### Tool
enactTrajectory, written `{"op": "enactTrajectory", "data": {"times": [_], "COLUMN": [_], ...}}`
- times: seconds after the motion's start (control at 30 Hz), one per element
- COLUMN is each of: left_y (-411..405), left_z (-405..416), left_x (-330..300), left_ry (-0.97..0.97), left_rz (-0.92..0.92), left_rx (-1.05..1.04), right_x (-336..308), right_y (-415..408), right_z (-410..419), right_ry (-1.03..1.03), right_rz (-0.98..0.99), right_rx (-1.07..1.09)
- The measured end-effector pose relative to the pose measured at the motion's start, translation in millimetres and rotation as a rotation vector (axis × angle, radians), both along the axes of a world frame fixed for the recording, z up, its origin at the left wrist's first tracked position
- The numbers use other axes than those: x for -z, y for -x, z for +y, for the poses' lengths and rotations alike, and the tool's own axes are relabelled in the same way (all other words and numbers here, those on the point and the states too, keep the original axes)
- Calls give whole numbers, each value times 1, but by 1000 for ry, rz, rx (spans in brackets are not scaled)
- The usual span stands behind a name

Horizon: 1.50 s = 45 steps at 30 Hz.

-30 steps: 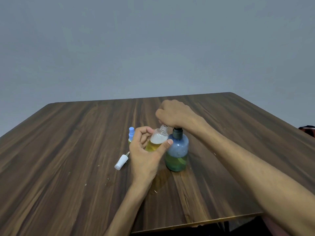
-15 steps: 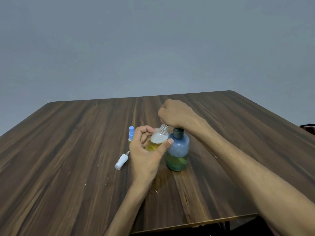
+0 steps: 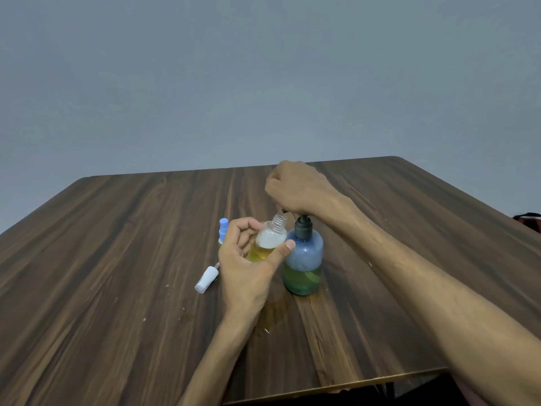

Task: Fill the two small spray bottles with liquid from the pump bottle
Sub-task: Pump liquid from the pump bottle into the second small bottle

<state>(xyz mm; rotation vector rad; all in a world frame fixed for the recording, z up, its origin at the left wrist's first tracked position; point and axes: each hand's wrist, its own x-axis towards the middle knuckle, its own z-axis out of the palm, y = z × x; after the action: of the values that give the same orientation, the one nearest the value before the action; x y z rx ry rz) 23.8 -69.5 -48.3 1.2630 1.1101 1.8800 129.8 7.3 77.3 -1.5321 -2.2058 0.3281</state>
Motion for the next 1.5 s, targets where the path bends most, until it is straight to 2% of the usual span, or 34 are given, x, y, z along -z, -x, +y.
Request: {"op": "enactTrajectory", "data": {"times": [0.13,0.3,0.43,0.63,0.77,1.03,1.5], "left_y": [-2,0,-1,0,-1,-2,0], "left_z": [1,0,-1,0,2,1,1], "left_x": [0,0,0,1,1,0,2], "left_ry": [9,7,25,34,18,20,4], "left_rz": [12,15,23,22,30,9,33], "left_rx": [0,-8,-14,-5,6,-3,-2], "right_x": [7,0,8,-10,4,5,3], "right_y": [-1,0,-1,1,1,0,0], "right_z": [-1,-2,-2,-5,-5,-4,-3], "right_ry": [84,21,143,25,136,160,60], "right_rz": [-43,0,-22,-7,-37,20,12], "right_rx": [30,16,41,5,32,40,59]}}
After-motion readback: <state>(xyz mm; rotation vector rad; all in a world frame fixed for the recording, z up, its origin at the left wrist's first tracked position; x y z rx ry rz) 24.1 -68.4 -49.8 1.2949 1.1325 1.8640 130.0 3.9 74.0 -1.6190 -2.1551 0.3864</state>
